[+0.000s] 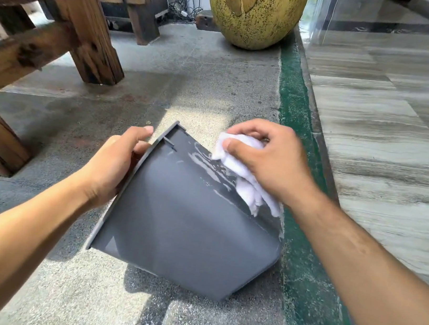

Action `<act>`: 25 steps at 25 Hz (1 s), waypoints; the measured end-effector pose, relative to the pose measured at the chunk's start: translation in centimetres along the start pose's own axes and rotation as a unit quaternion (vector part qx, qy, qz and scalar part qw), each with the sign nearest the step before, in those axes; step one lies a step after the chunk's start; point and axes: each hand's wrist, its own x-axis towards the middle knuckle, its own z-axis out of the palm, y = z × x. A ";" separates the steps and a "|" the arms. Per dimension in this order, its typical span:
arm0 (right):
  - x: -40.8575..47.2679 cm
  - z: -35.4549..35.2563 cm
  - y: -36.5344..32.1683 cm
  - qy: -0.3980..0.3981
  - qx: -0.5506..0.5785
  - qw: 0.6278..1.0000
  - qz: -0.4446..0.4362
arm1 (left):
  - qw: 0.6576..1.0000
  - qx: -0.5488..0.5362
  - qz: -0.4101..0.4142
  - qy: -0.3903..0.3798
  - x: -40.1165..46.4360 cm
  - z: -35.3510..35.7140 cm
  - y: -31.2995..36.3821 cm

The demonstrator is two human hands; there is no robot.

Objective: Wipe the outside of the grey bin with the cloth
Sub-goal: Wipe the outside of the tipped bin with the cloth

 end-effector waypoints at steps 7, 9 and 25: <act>0.3 6.9 -3.2 -0.108 -0.098 0.988 -0.058 | 0.999 0.012 0.015 0.036 -0.1 0.8 0.6; 0.2 7.1 -3.0 -0.101 -0.099 0.988 -0.058 | 1.000 0.009 0.018 0.023 -0.1 0.7 0.3; -5.5 -2.9 8.3 -0.129 -0.134 0.978 0.094 | 0.997 -0.017 0.027 0.070 0.4 0.1 -0.3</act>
